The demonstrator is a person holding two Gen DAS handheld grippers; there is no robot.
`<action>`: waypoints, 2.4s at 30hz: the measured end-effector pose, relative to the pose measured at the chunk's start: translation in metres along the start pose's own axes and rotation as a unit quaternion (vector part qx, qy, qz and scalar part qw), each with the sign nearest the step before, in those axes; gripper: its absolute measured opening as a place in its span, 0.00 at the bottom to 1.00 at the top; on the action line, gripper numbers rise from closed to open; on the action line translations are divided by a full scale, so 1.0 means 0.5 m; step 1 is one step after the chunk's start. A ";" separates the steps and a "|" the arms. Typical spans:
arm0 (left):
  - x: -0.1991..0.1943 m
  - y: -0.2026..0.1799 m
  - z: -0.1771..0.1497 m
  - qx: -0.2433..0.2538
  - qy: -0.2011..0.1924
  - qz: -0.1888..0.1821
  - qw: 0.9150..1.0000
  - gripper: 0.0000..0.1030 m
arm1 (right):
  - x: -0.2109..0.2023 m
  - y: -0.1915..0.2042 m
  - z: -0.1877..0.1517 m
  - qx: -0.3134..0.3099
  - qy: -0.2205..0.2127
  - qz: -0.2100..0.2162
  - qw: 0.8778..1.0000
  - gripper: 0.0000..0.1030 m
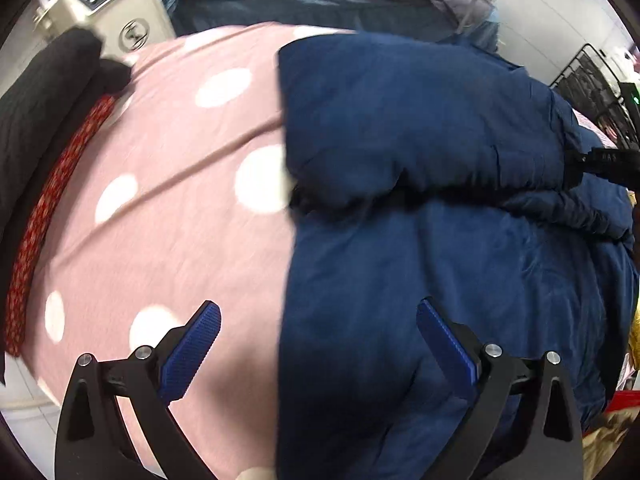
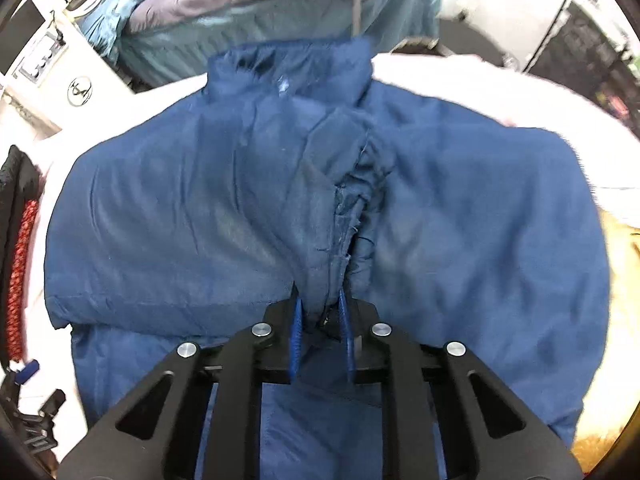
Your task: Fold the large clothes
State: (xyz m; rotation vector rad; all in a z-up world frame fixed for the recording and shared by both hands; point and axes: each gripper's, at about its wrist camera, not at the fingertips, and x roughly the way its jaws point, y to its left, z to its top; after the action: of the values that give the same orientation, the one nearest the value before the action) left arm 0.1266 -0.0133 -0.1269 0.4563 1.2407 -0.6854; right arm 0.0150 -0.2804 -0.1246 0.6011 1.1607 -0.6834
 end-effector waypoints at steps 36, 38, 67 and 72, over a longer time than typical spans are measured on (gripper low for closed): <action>0.250 -0.197 0.291 0.066 0.077 -0.038 0.994 0.95 | 0.134 -0.020 0.004 -0.078 0.063 -0.113 0.989 0.78; 0.259 -0.202 0.295 0.063 0.073 -0.027 0.995 0.96 | 0.153 -0.021 0.014 -0.071 0.069 -0.118 0.988 0.81; 0.067 -0.134 0.071 0.095 -0.013 0.015 0.995 0.94 | -0.077 -0.068 -0.207 -0.031 0.007 -0.069 0.997 0.85; 0.038 -0.092 -0.062 0.101 0.014 0.017 0.995 0.94 | -0.083 -0.101 -0.301 0.001 0.044 -0.051 0.998 0.85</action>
State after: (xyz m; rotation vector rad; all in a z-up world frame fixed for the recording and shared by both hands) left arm 0.0760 -0.0303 -0.1518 0.6546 1.1914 -0.7809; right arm -0.1254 -0.1960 -0.1323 0.5802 1.2794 -0.7513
